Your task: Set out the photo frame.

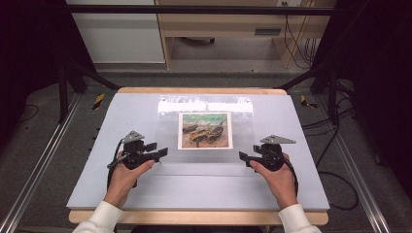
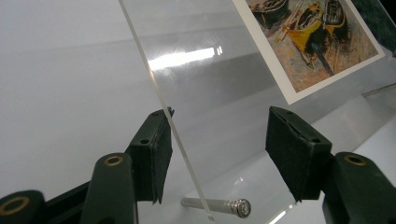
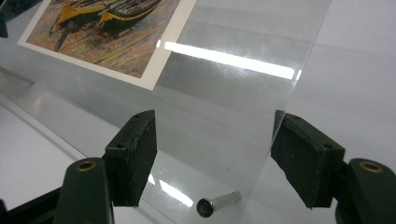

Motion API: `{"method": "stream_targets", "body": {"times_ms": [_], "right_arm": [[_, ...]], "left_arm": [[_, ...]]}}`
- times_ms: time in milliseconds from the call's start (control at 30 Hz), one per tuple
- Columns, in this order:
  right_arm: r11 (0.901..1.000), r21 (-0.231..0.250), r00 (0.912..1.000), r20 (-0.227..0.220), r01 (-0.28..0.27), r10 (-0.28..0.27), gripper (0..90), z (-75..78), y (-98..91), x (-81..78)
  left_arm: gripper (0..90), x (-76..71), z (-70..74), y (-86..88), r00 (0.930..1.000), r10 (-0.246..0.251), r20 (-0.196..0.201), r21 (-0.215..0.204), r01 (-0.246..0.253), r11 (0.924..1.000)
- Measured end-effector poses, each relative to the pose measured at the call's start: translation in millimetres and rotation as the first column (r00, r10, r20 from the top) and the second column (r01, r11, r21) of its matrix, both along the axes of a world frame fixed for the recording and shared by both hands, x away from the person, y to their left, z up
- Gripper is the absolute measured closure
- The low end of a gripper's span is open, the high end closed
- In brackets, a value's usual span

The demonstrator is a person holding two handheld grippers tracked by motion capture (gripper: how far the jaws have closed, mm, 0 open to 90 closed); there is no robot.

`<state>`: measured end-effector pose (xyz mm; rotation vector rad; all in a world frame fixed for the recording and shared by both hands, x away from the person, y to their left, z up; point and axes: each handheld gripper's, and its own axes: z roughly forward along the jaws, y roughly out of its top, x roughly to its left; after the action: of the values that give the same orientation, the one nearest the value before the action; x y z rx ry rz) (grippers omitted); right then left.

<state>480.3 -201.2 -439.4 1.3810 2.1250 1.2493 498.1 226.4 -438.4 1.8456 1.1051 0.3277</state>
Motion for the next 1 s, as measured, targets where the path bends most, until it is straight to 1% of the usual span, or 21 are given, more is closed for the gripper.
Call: {"method": "stream_targets", "body": {"times_ms": [167, 233, 300, 400, 433, 533, 633, 733, 800, 933, 1000], "right_arm": [[1.0, -0.004, 1.0, 0.007, 0.005, -0.005, 32.1, 0.0, -0.1, -1.5], [0.9999, 0.004, 0.9999, 0.004, 0.01, -0.01, 32.1, -0.2, -0.1, -1.7], [1.0, 0.002, 0.9999, 0.008, 0.008, -0.008, 32.0, -0.4, -0.3, -0.6], [0.9999, 0.006, 0.9999, 0.004, 0.011, -0.011, 32.1, -0.4, 0.5, 0.8], [0.9997, 0.014, 0.9998, -0.004, 0.017, -0.017, 32.0, 0.0, 1.0, 1.2], [0.9998, 0.018, 0.9999, -0.005, 0.012, -0.012, 32.1, -0.2, 0.0, 4.2], [0.9995, 0.023, 0.9998, -0.008, 0.02, -0.02, 32.1, -0.3, -0.2, 8.0], [0.9988, 0.027, 0.9992, -0.006, 0.04, -0.04, 32.1, 0.1, 0.7, 14.9], [0.9991, 0.018, 0.9992, -0.006, 0.039, -0.039, 32.1, 0.7, 0.6, 20.4], [0.999, 0.025, 0.9992, -0.015, 0.037, -0.037, 32.1, 0.8, 0.1, 23.8], [0.9994, 0.015, 0.9995, 0.0, 0.031, -0.031, 32.1, 0.1, -0.2, 21.5]], "left_arm": [[40.5, 2.4, 1.2, -1.0, 0.9999, -0.007, 0.008, 0.007, 0.007, 1.0], [40.5, 3.4, 1.0, -0.8, 1.0, -0.009, 0.005, 0.004, 0.009, 1.0], [40.5, 4.1, 0.7, -0.3, 1.0, -0.006, 0.004, -0.001, 0.006, 1.0], [40.4, 5.5, 0.1, 0.3, 1.0, -0.002, 0.002, -0.006, 0.002, 1.0], [40.4, 6.2, 0.0, 0.2, 1.0, 0.0, 0.001, -0.009, 0.0, 1.0], [40.3, 8.8, -0.3, 0.1, 1.0, 0.004, -0.002, -0.014, -0.004, 0.9999], [40.2, 13.8, -0.3, -1.6, 0.9999, 0.015, -0.002, -0.018, -0.015, 0.9997], [40.2, 20.8, -0.9, -4.2, 0.9996, 0.028, 0.006, -0.022, -0.028, 0.9994], [40.2, 24.0, -1.8, -4.5, 0.9994, 0.035, 0.007, -0.031, -0.035, 0.9989], [40.2, 24.1, -2.3, -4.1, 0.9994, 0.035, 0.005, -0.032, -0.035, 0.9989], [40.3, 21.5, -2.2, -4.8, 0.9995, 0.03, 0.014, -0.025, -0.029, 0.9993]]}}
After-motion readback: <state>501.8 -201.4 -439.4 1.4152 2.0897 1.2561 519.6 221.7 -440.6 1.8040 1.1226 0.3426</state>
